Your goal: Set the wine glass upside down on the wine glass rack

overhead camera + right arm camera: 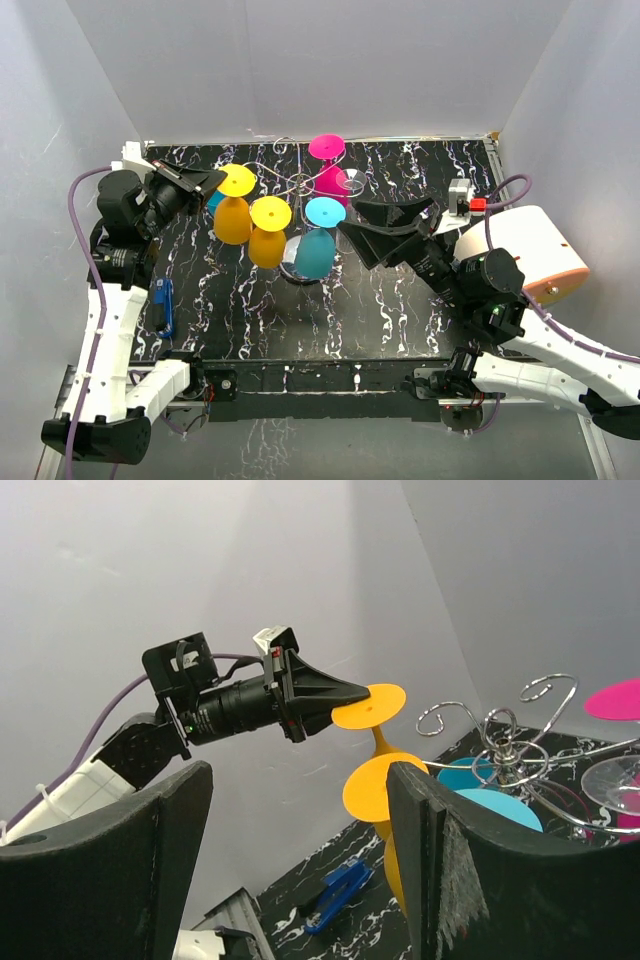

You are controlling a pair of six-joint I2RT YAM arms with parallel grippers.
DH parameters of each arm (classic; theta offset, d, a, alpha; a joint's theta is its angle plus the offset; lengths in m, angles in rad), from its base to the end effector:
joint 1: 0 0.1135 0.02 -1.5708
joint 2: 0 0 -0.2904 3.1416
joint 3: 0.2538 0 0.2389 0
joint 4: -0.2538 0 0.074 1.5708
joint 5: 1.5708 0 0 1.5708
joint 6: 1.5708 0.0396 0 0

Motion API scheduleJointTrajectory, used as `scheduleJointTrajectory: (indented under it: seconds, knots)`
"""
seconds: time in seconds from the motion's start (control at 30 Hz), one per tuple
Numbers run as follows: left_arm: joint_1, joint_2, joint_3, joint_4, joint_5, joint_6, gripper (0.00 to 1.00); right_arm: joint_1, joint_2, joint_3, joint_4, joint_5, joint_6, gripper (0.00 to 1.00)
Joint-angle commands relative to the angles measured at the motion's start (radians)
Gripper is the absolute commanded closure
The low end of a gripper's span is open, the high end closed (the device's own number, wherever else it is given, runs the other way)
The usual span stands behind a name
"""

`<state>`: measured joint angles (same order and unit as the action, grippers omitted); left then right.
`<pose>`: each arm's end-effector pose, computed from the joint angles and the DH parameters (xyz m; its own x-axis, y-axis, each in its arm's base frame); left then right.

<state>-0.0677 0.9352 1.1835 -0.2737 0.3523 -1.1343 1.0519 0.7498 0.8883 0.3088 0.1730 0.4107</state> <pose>0.1668 -0.0250 0.4593 -0.3801 -0.8268 -0.4147 0.1494 0.3876 -0.9096 0.0704 0.1096 0.4516 -0.1141 0.5932 -0.7969 -0.7993 0.4215 0.4282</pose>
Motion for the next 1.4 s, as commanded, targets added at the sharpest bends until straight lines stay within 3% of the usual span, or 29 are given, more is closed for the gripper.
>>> scheduleJointTrajectory:
  seconds: [0.0,0.67,1.37]
  knots:
    - [-0.001,0.006,-0.016,0.086,0.061,-0.043,1.00,-0.001,-0.009,0.000,0.010,0.042,0.010,0.32]
    - [-0.009,0.072,-0.055,0.241,0.143,-0.112,1.00,-0.001,-0.013,0.025,-0.043,0.034,0.005,0.32]
    - [-0.116,0.173,0.001,0.249,0.023,-0.032,1.00,-0.001,-0.048,0.025,-0.067,0.055,-0.006,0.32]
